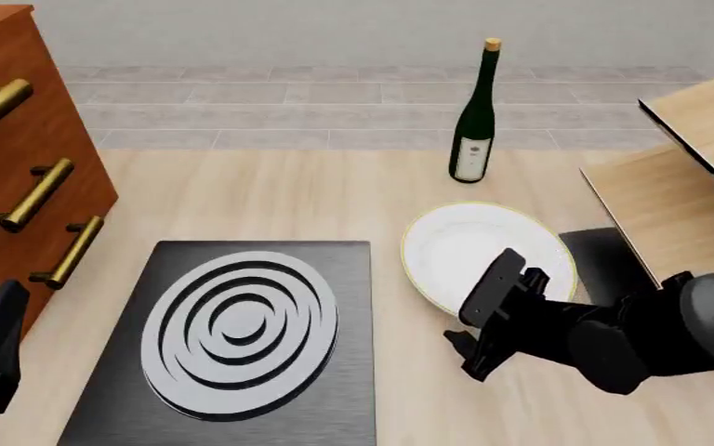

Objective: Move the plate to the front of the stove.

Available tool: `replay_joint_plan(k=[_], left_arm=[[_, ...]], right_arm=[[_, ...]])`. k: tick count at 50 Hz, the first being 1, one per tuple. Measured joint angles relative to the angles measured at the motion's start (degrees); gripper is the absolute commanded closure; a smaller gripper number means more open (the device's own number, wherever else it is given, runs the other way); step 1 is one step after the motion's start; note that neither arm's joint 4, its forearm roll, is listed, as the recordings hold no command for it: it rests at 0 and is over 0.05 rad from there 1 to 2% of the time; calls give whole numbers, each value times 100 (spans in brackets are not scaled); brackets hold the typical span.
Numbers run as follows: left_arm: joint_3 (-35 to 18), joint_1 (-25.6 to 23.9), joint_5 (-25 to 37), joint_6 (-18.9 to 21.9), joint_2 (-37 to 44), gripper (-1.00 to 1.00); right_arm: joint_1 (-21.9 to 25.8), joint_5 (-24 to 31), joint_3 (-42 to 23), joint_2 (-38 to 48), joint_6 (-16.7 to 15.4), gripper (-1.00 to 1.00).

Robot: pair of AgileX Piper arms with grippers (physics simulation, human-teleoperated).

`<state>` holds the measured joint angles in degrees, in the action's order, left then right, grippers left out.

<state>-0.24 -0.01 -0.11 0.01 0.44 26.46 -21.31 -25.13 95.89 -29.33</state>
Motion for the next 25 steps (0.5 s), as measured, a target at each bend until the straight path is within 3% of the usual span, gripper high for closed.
replay_joint_plan(k=[7, 25], left_arm=[[0, 0, 0, 0, 0, -100], [0, 0, 0, 0, 0, -100]], right_arm=[[-41, -41, 12, 12, 98, -100], [-170, 65, 25, -54, -77, -100]])
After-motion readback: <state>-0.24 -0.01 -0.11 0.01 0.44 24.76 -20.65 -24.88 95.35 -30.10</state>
